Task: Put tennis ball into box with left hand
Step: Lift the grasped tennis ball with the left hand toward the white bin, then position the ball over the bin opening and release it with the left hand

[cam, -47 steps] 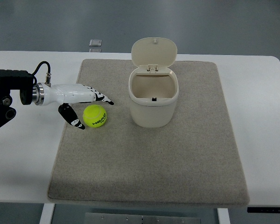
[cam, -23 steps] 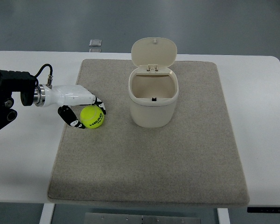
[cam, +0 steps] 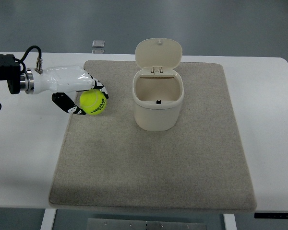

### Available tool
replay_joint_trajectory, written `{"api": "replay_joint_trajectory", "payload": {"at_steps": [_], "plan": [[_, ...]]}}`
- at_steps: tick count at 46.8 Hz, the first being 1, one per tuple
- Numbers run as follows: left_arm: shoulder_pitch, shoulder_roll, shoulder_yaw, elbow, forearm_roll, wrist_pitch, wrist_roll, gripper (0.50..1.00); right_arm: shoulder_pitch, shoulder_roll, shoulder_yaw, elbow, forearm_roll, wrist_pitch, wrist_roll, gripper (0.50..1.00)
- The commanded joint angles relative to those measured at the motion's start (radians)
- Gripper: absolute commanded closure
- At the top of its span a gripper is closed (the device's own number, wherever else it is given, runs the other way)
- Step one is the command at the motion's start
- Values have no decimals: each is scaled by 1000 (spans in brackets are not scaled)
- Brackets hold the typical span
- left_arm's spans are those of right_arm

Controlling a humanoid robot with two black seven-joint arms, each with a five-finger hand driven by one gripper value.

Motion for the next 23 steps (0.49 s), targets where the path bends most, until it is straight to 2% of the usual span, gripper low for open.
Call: {"api": "replay_joint_trajectory", "payload": {"at_steps": [1,13,23], "plan": [[-32,16,1,-33,2,23,-3,1000,-1,0,1,0,0,0,0,599],[-163,-1,18,-114,5,50,-26,1000,0,0,-1,0,0,0,0,597],[-243,-127,22,-114,97,43,-26,1000,0,0,-1,0,0,0,0,599]]}}
